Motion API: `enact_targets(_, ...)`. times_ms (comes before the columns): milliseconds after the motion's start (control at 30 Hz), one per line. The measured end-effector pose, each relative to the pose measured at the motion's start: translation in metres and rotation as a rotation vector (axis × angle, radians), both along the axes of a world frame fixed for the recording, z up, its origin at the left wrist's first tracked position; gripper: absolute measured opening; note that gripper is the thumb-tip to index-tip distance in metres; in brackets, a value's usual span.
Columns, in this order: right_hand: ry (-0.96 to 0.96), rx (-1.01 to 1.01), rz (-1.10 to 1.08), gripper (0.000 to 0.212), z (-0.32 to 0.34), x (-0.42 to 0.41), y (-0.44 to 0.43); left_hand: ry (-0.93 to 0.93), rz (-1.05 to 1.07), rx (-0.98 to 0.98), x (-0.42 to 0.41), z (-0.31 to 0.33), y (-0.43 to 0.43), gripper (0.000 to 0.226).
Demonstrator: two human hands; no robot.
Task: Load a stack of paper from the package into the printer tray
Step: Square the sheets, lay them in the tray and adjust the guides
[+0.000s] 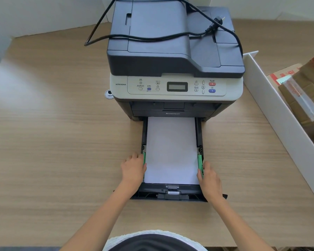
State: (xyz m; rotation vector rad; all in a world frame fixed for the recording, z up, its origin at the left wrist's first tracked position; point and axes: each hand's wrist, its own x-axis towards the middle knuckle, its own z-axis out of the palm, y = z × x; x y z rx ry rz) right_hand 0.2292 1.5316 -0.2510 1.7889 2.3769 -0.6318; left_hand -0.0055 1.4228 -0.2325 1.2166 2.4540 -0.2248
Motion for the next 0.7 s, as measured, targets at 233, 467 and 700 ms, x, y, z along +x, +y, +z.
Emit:
enact_targets(233,-0.012,-0.005,0.019,0.017,-0.0012,-0.0011,0.0048,-0.083,0.008,0.009,-0.0022,0.0033,0.0042,0.024)
enact_targets(467,0.031,-0.027,0.016,0.014,-0.0017,-0.0002,0.0042,-0.174,0.058,0.057,-0.0008,0.0076,0.0045,0.019)
enact_targets(700,0.063,-0.017,0.028,0.014,-0.0036,0.0017,0.0047,-0.195,0.061,0.093,-0.0005,0.0073,0.0027,0.02)
